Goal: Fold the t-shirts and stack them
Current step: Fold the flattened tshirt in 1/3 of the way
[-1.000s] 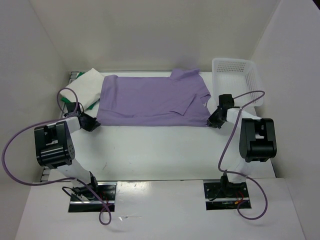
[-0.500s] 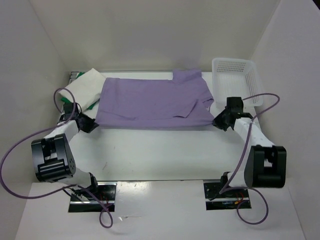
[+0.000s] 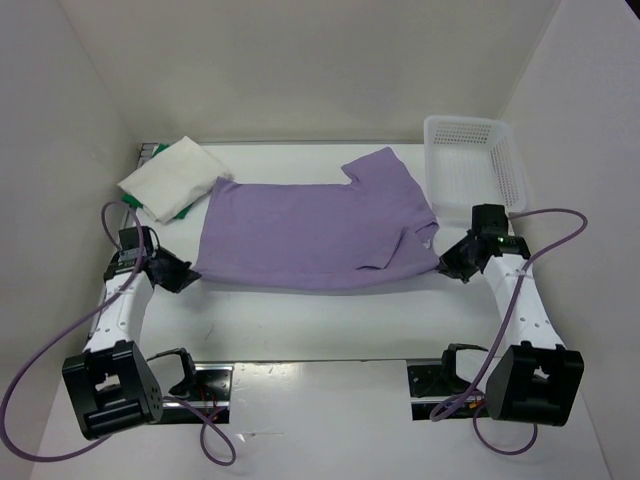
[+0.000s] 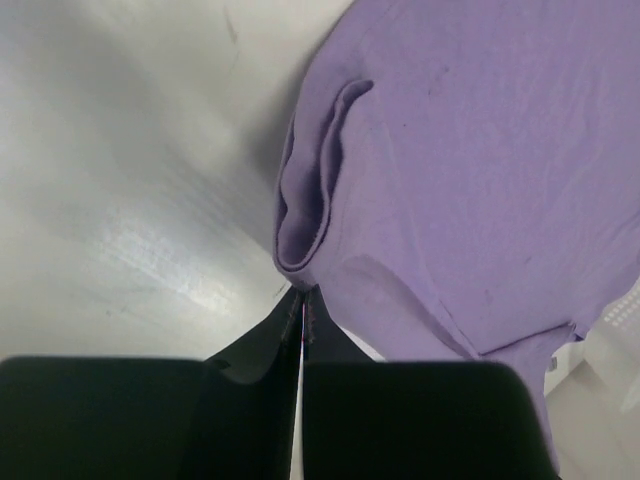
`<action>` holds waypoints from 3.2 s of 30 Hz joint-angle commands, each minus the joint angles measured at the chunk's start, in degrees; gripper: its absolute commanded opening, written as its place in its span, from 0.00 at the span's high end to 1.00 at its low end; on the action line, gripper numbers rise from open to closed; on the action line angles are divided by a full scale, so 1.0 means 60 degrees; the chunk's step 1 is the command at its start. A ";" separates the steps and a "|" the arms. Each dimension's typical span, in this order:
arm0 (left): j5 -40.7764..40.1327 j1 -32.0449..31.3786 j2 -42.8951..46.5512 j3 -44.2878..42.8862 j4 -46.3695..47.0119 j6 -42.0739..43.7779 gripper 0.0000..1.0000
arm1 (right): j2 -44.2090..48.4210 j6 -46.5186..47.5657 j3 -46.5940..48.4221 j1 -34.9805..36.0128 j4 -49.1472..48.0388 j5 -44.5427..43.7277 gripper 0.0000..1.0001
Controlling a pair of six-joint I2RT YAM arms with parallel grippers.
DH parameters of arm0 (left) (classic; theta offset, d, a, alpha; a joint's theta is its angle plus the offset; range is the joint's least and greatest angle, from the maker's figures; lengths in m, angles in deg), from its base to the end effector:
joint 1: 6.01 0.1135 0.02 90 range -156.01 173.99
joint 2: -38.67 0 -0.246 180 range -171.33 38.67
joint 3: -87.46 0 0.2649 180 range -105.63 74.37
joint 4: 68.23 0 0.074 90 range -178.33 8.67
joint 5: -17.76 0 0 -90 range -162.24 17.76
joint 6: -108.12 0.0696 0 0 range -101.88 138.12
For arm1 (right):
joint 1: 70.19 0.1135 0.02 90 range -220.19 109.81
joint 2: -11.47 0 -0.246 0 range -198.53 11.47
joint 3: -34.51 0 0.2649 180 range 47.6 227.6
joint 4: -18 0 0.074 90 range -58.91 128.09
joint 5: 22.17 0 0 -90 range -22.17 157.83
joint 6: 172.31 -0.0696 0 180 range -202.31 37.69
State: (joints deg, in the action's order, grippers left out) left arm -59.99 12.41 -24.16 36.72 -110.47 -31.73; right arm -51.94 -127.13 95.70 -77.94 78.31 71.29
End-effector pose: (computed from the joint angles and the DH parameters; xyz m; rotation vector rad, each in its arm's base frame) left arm 0.2414 0.0648 0.1615 -1.3615 2.1655 -0.4869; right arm 0.2391 -0.0283 0.1959 1.1741 2.4220 0.2862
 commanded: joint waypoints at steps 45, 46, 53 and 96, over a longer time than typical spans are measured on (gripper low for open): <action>-0.0899 -0.3714 -0.2727 -0.0684 0.3305 0.0353 0.73 | -0.3478 0.0087 -0.1234 0.3196 -0.5279 0.1136 0.62; -0.0899 -0.3714 -0.2727 -0.0683 0.3305 0.0353 0.72 | -0.3565 0.0087 -0.1321 0.3196 -0.5278 0.1136 0.62; -0.1016 -0.3714 -0.2522 -0.0478 0.3305 0.0265 0.72 | -0.3786 0.0087 -0.1352 0.3196 -0.5658 0.1809 0.77; -0.0738 -0.3830 -0.1877 -0.0771 0.2381 0.0148 0.74 | -0.4824 0.0484 0.1431 0.7497 -0.4530 0.1078 1.00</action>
State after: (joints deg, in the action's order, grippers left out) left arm -65.50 -9.47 -37.21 32.02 -96.24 -30.22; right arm -80.12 -122.56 102.76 -38.11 52.28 78.11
